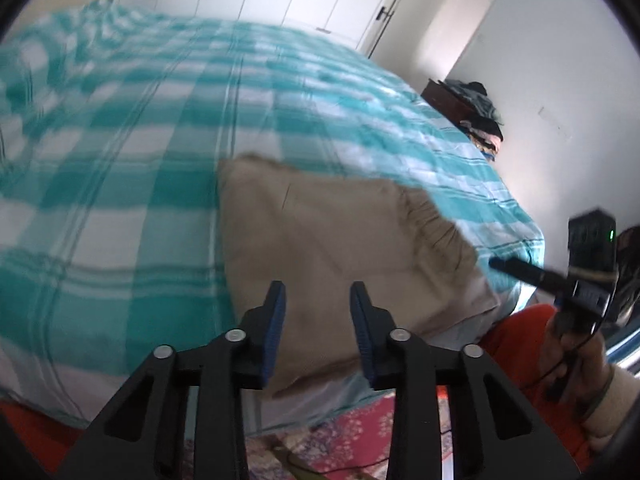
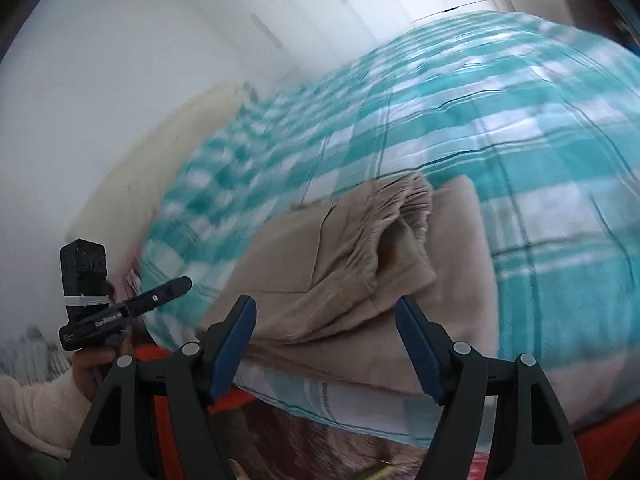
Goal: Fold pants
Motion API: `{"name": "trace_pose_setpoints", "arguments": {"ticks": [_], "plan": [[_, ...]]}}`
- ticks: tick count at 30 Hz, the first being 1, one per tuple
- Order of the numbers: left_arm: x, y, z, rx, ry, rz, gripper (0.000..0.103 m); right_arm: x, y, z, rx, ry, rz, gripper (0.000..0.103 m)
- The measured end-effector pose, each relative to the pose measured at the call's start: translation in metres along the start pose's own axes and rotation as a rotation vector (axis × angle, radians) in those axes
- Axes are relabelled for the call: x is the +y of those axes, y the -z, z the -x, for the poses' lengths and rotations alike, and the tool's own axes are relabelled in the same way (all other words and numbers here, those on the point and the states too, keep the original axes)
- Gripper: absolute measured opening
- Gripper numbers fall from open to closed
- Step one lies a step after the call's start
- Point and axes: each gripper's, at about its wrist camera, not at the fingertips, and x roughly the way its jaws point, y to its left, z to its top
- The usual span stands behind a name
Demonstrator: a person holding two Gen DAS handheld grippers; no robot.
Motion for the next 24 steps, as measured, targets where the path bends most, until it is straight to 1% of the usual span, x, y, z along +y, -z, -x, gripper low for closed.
{"name": "trace_pose_setpoints", "arguments": {"ticks": [2,4,5,7,8,9,10,11,12,13,16,17,19,20,22,23,24], "plan": [[-0.002,0.007,-0.011,0.009,0.010,-0.020,0.028,0.005,-0.009,-0.009,0.029,0.018,0.026,0.072],[-0.003,0.011,-0.016,0.013,0.019,-0.033,0.028,0.010,-0.016,-0.015,0.040,0.042,0.080,0.071],[-0.003,0.011,-0.019,0.016,0.022,-0.033,0.028,0.013,-0.020,-0.023,0.074,0.053,0.116,0.071],[-0.002,0.013,-0.019,0.017,0.026,-0.030,0.028,0.012,-0.024,-0.039,0.151,0.067,0.148,0.065],[-0.003,0.011,-0.022,0.016,0.024,-0.031,0.028,0.009,-0.026,-0.049,0.201,0.094,0.163,0.054],[-0.004,0.011,-0.021,0.016,0.024,-0.033,0.028,0.009,-0.028,-0.055,0.225,0.103,0.183,0.039],[-0.005,0.012,-0.019,0.015,0.026,-0.036,0.027,0.012,-0.029,-0.059,0.250,0.118,0.225,0.030],[-0.009,0.011,-0.017,0.011,0.031,-0.044,0.027,0.018,-0.030,-0.062,0.274,0.150,0.280,0.014],[-0.013,0.011,-0.015,0.007,0.037,-0.053,0.027,0.022,-0.033,-0.061,0.280,0.170,0.317,0.012],[-0.017,0.011,-0.015,0.004,0.045,-0.065,0.027,0.027,-0.038,-0.058,0.280,0.169,0.333,0.011],[-0.035,0.010,-0.027,0.016,0.043,-0.118,0.027,0.036,-0.059,-0.039,0.218,0.159,0.370,0.010],[-0.040,0.010,-0.036,0.037,0.044,-0.124,0.027,0.031,-0.062,-0.037,0.215,0.158,0.361,0.009],[-0.045,0.012,-0.048,0.066,0.032,-0.140,0.027,0.009,-0.059,-0.043,0.234,0.186,0.313,0.009],[-0.046,0.015,-0.055,0.085,0.022,-0.150,0.027,-0.006,-0.053,-0.052,0.264,0.203,0.278,0.009],[-0.046,0.020,-0.059,0.099,0.013,-0.154,0.027,-0.022,-0.042,-0.060,0.296,0.206,0.231,0.010],[-0.045,0.022,-0.057,0.091,0.016,-0.154,0.027,-0.028,-0.039,-0.058,0.284,0.185,0.196,0.012],[-0.044,0.022,-0.056,0.090,0.020,-0.150,0.027,-0.033,-0.039,-0.052,0.264,0.155,0.146,0.019]]}}
